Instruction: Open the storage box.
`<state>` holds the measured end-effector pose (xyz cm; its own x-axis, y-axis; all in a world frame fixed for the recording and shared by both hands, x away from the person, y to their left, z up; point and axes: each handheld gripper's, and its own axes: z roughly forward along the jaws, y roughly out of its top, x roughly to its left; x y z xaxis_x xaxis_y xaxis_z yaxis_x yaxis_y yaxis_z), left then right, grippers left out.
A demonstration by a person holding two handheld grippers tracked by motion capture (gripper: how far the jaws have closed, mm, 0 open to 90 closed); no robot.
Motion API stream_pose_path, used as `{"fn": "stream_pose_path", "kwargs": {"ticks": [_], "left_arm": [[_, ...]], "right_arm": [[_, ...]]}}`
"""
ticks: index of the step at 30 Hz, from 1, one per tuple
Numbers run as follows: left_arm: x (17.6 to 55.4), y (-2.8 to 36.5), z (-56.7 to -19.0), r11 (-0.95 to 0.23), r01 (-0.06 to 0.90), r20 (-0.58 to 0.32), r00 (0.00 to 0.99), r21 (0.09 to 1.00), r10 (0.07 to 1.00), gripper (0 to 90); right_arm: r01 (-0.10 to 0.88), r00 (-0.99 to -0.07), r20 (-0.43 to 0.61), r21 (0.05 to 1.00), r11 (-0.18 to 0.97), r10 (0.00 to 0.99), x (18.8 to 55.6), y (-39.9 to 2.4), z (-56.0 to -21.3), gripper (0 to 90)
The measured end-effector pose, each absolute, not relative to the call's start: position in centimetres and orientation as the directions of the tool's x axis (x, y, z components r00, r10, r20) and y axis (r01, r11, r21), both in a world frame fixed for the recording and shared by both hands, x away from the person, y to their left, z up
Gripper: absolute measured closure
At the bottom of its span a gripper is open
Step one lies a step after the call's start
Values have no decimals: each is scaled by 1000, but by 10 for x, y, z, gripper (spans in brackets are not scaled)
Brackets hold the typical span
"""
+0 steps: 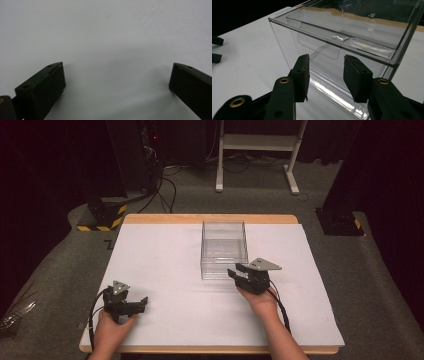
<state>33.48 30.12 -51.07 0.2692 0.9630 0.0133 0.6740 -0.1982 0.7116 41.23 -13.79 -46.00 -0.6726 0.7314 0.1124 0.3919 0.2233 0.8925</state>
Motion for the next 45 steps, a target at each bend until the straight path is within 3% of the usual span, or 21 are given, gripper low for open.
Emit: {"fn": "stream_pose_path", "kwargs": {"ticks": [45], "left_arm": [[335,302,-511,-199,674,13,271,712,963,7]], "right_arm": [[368,-735,134,902,226,665,429,-137,-468,761]]}}
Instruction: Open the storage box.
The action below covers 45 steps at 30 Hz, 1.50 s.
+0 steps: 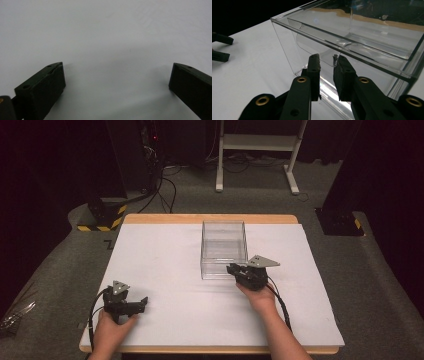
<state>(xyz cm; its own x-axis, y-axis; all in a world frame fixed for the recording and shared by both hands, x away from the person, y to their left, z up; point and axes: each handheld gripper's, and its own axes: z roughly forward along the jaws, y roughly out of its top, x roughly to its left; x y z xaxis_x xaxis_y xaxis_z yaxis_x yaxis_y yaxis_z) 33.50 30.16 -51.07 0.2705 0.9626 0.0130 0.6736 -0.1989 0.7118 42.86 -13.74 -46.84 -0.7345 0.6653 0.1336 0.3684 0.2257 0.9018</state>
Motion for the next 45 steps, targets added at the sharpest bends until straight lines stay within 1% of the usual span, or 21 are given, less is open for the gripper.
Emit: {"fn": "stream_pose_path", "kwargs": {"ticks": [15,16,17,18,20,22,23,25,29,45], "left_arm": [[335,302,-511,-202,673,16,272,712,962,7],[335,302,-511,-202,673,16,272,712,962,7],[335,302,-511,-199,674,13,271,712,963,7],[335,302,-511,-199,674,13,271,712,963,7],[335,302,-511,-202,673,16,272,712,962,7],[335,302,-511,-202,673,16,273,712,962,7],[335,302,-511,-200,673,13,271,712,962,7],[335,302,-511,-202,673,15,273,712,962,7],[335,302,-511,-202,673,16,273,711,962,7],[335,302,-511,-200,673,14,271,712,962,7]], "right_arm": [[356,-754,128,904,236,645,415,-145,-469,794],[358,-753,132,904,234,644,415,-145,-469,789],[358,-756,135,905,232,640,417,-144,-470,752],[358,-756,135,905,232,640,417,-144,-470,752],[359,-755,137,904,230,641,419,-142,-470,713],[357,-763,142,906,228,630,421,-141,-471,710],[349,-768,138,909,228,625,421,-140,-471,731],[348,-772,139,909,228,621,421,-140,-470,733],[346,-784,143,909,234,604,422,-143,-470,765],[343,-792,139,907,245,594,414,-147,-469,786]]}}
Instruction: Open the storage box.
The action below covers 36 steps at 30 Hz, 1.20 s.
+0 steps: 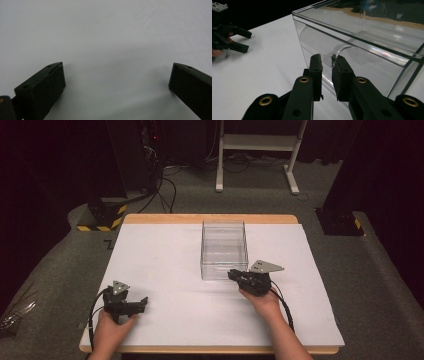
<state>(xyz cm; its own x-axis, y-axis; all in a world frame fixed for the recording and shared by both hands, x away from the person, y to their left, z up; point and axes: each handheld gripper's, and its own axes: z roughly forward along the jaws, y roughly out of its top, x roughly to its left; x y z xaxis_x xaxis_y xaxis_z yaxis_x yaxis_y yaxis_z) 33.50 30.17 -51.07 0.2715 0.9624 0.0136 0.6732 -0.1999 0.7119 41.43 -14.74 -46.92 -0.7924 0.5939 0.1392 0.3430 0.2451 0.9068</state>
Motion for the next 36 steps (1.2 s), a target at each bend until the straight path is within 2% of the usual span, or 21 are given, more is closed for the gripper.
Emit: {"fn": "stream_pose_path", "kwargs": {"ticks": [36], "left_arm": [[335,302,-511,-200,674,13,271,711,962,7]], "right_arm": [[318,-817,122,911,262,564,373,-153,-470,806]]}}
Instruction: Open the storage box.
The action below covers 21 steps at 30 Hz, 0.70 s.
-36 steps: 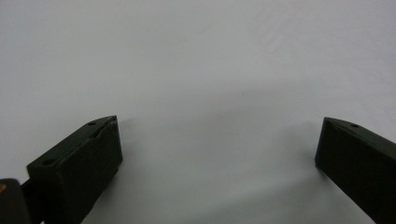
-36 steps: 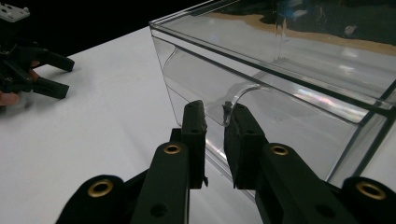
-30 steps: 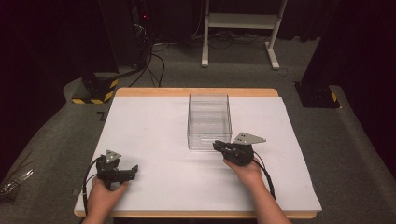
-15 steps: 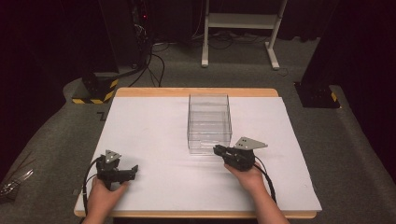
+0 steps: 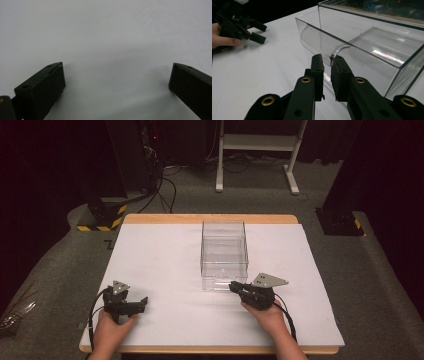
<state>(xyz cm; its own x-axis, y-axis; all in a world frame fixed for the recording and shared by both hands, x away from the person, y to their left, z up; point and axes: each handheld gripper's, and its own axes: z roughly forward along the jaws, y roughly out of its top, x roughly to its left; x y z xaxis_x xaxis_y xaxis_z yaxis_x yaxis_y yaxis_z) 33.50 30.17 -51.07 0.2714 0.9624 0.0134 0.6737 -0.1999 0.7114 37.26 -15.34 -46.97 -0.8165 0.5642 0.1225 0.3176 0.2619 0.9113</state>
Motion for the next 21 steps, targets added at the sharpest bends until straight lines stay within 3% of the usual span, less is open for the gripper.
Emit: {"fn": "stream_pose_path", "kwargs": {"ticks": [21], "left_arm": [[335,302,-511,-202,673,15,273,711,962,7]], "right_arm": [[308,-841,124,910,278,527,345,-157,-470,818]]}}
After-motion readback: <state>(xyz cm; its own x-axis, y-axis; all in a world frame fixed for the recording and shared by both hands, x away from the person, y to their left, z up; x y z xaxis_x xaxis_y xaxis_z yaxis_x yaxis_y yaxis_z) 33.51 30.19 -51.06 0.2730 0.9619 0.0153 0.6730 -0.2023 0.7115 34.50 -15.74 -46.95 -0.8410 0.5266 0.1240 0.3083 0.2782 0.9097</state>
